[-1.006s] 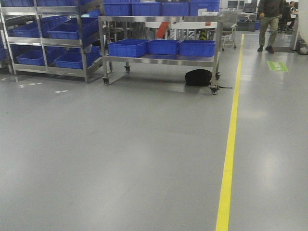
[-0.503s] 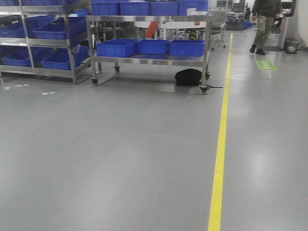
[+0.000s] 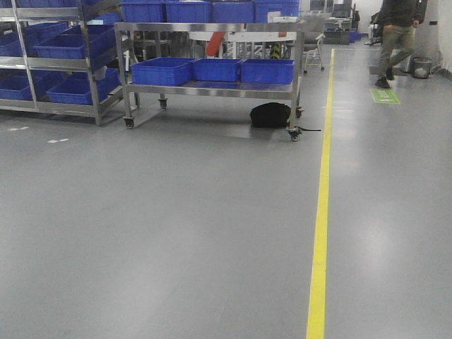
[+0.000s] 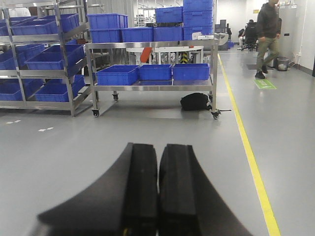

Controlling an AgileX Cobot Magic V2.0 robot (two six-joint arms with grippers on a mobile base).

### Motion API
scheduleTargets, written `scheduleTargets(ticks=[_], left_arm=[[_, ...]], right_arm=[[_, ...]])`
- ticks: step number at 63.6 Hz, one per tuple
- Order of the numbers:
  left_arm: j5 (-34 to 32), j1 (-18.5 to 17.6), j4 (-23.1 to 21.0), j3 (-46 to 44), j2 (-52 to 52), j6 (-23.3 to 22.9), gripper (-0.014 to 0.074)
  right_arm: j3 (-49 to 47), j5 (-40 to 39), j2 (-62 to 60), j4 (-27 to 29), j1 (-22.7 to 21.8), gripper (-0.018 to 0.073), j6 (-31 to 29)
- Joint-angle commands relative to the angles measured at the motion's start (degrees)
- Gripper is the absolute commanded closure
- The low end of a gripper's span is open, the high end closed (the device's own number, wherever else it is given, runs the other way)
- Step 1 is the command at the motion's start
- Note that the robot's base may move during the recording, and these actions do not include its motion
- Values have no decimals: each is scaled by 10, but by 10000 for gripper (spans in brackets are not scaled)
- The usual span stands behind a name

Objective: Move white bin to right shelf second layer
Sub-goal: 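Drive the base forward along the yellow floor line holding the bin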

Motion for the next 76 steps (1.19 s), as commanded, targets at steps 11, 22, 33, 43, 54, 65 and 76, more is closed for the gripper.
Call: scheduleTargets(ticks=[11, 22, 33, 43, 54, 65, 76], left_arm=[[-51, -2, -3, 19, -8, -4, 512], [-51, -2, -3, 19, -8, -4, 512], [-51, -2, -3, 19, -8, -4, 512], [-51, -2, -3, 19, -8, -4, 512], [-51, -2, -3, 19, -8, -4, 512], [-51, -2, -3, 19, -8, -4, 512], [-51, -2, -3, 19, -8, -4, 512]], right_arm=[[-19, -57, 1, 2, -4, 503, 0], [-19, -57, 1, 2, -4, 503, 0], [-19, -57, 1, 2, -4, 503, 0], [-19, -57, 1, 2, -4, 503, 0], [-19, -57, 1, 2, -4, 503, 0], [-19, -57, 1, 2, -4, 503, 0], [-19, -57, 1, 2, -4, 503, 0]])
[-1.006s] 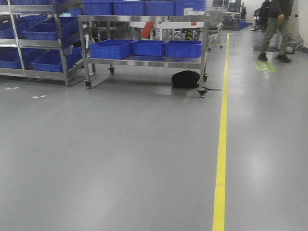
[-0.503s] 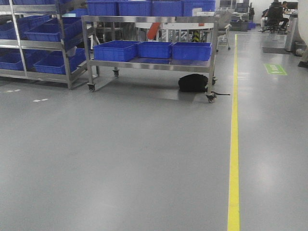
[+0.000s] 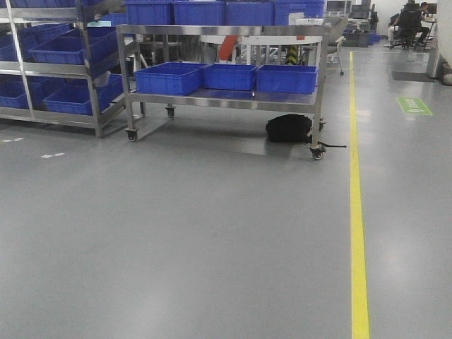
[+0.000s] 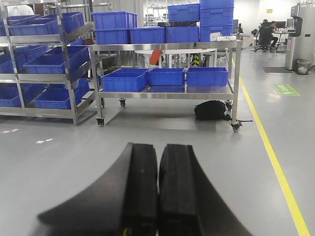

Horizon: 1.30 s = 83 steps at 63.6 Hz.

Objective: Move white bin to right shelf second layer
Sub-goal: 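Drive the base forward along the yellow floor line holding the bin, then turn the base toward the shelves of blue crates holding the bin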

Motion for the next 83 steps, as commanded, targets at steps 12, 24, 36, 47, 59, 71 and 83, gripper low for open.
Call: scheduleTargets(ticks=[12, 24, 36, 47, 59, 71, 83], left_arm=[[-51, -2, -3, 19, -8, -4, 512], [-51, -2, -3, 19, -8, -4, 512], [-51, -2, -3, 19, -8, -4, 512], [-51, -2, -3, 19, -8, -4, 512], [-51, -2, -3, 19, -8, -4, 512], [-51, -2, -3, 19, -8, -4, 512], [-51, -2, -3, 19, -8, -4, 512]], right_arm=[[-19, -57, 1, 2, -4, 503, 0], [-19, -57, 1, 2, -4, 503, 0], [-19, -57, 1, 2, -4, 503, 0], [-19, -57, 1, 2, -4, 503, 0], [-19, -57, 1, 2, -4, 503, 0], [-19, -57, 1, 2, -4, 503, 0], [-19, -57, 1, 2, -4, 503, 0]])
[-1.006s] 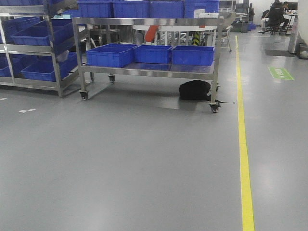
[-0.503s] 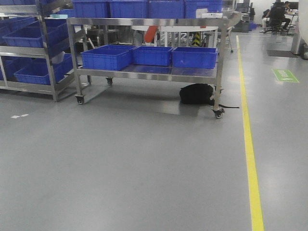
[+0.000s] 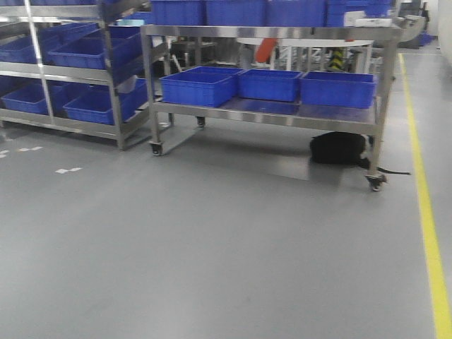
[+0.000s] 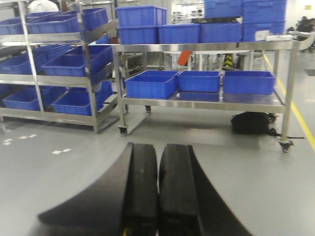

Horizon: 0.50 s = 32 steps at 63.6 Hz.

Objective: Move white bin to right shelf second layer
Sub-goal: 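Turn the base toward the shelves of blue crates holding the bin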

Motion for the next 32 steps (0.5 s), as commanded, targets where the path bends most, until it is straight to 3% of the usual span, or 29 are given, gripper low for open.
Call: scheduleTargets(ticks=[1, 32], left_arm=[[-51, -2, -3, 19, -8, -4, 512], [-51, -2, -3, 19, -8, -4, 512]], right_arm=[[-19, -57, 1, 2, -4, 503, 0], [-19, -57, 1, 2, -4, 503, 0]])
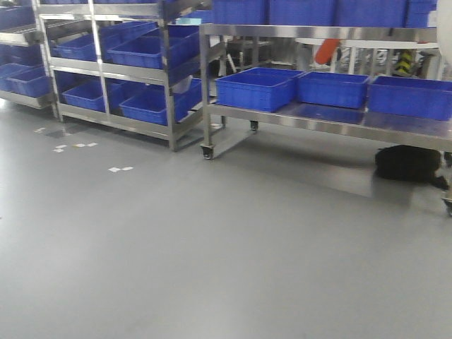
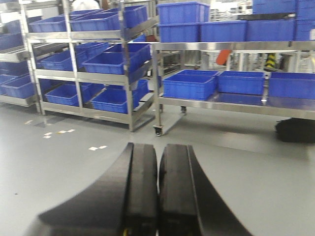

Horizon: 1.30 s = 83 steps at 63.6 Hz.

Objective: Move white bin to right shelf second layer
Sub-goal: 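Turn the base toward the shelves of blue crates holding the bin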

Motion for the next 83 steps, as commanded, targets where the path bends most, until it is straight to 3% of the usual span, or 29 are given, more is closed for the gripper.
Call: scheduleTargets(ticks=[1, 83], left_arm=[[-51, -2, -3, 19, -8, -4, 512], [-51, -2, -3, 19, -8, -4, 512]], right_arm=[[-19, -57, 1, 2, -4, 503, 0], [-19, -57, 1, 2, -4, 503, 0]])
